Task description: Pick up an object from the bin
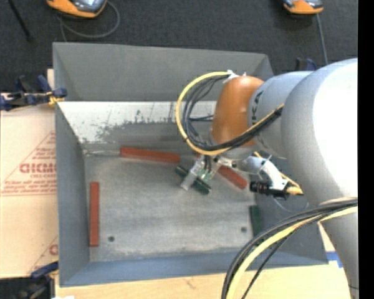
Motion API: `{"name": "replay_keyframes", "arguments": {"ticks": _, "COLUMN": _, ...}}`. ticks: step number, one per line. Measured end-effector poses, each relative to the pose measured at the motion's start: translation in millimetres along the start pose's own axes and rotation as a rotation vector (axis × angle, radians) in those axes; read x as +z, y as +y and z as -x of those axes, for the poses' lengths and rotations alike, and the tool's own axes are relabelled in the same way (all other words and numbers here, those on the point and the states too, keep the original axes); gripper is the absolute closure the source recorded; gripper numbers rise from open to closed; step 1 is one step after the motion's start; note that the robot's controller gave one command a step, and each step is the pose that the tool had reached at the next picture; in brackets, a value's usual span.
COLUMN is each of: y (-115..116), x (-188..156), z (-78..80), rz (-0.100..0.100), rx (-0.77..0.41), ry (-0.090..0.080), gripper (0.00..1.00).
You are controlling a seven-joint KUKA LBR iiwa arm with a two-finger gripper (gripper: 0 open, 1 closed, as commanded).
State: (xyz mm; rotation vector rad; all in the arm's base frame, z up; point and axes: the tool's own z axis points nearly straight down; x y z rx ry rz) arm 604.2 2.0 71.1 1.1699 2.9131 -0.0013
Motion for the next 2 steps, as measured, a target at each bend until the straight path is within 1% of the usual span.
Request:
{"name": "replay_keyframes", "arguments": {"ticks": 1, "y": 0.6, "x": -27.3, "z": 2.0, "rz": 0.003, "rx": -0.004, "ry": -0.003, "gripper": 1.00}}
{"name": "replay_keyframes", "arguments": {"ticks": 2, "y": 0.9, "x": -36.5, "z": 3.4, "rz": 0.003, "rx": -0.008, "ry": -0.003, "gripper": 1.00}}
